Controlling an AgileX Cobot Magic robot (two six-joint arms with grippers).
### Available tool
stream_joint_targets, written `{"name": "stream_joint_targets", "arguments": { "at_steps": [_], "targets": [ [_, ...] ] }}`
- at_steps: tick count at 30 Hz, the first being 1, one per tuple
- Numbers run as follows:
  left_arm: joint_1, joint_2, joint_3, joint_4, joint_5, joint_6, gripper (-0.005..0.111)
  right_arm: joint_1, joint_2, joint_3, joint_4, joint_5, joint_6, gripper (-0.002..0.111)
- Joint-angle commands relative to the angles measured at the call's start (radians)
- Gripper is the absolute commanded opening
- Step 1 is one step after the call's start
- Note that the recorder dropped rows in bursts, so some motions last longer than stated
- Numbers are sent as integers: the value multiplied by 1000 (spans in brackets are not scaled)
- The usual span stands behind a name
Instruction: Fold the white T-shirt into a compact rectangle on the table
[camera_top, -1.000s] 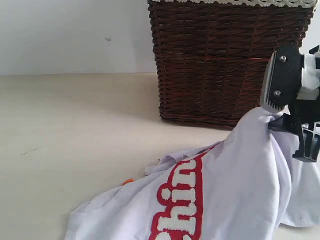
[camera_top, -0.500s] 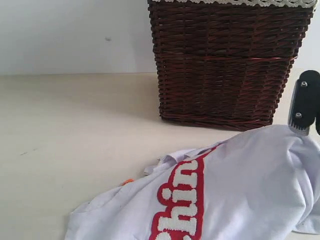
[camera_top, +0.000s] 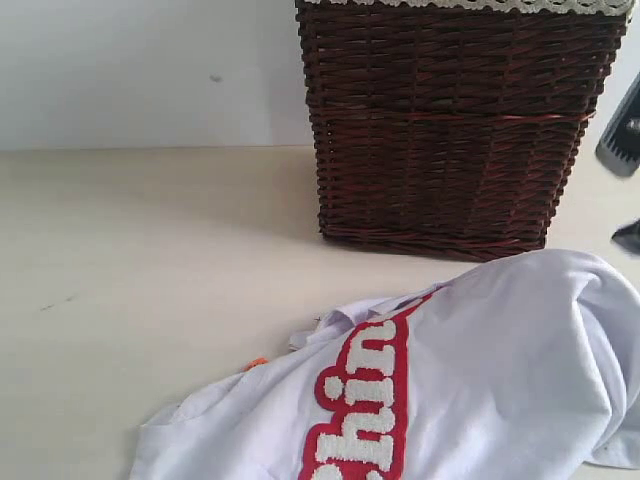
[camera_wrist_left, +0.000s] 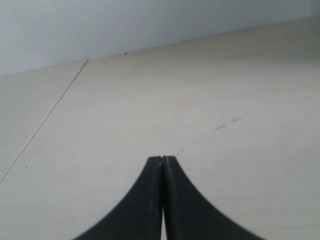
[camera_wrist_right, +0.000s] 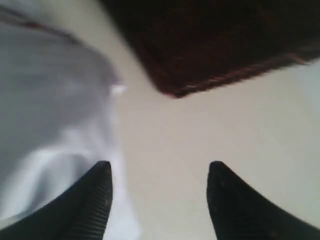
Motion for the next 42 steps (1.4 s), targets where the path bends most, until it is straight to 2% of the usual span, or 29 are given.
{"name": "stream_joint_targets", "arguments": {
  "at_steps": [1, 2, 4, 7, 13, 23, 26, 29, 31, 32, 36, 42],
  "targets": [
    [-3, -7, -4, -10, -6, -3, 0, 1, 26, 1, 511, 416, -632, 52],
    [-3, -7, -4, -10, -6, -3, 0, 1, 35, 12, 592, 506, -736, 53],
    [-3, -7, -4, -10, -6, -3, 0, 1, 40, 59, 716, 506, -851, 53],
    [-3, -7, -4, -10, -6, -3, 0, 1, 70, 146, 767, 506, -954, 53],
    [-3, -7, -4, -10, -6, -3, 0, 1, 189, 276, 719, 226, -1094, 53],
    [-3, -7, -4, -10, -6, -3, 0, 1, 271, 311, 729, 19, -1296, 52],
    [-3, -7, -4, -10, -6, -3, 0, 1, 305, 327, 725, 21, -1342, 45],
    [-3, -7, -4, -10, -6, -3, 0, 1, 312, 327, 732, 6, -1363, 23],
    [-3, -7, -4, -10, -6, -3, 0, 1, 308, 325, 765, -59, -1372, 5],
    [-3, -7, -4, -10, -6, -3, 0, 1, 308, 325, 805, -104, -1393, 0],
    [-3, -7, -4, -10, -6, -3, 0, 1, 315, 312, 1012, -268, -1489, 0],
    [-3, -7, -4, -10, -6, -3, 0, 1, 376, 222, 1266, -329, -1489, 0]
  ]
}}
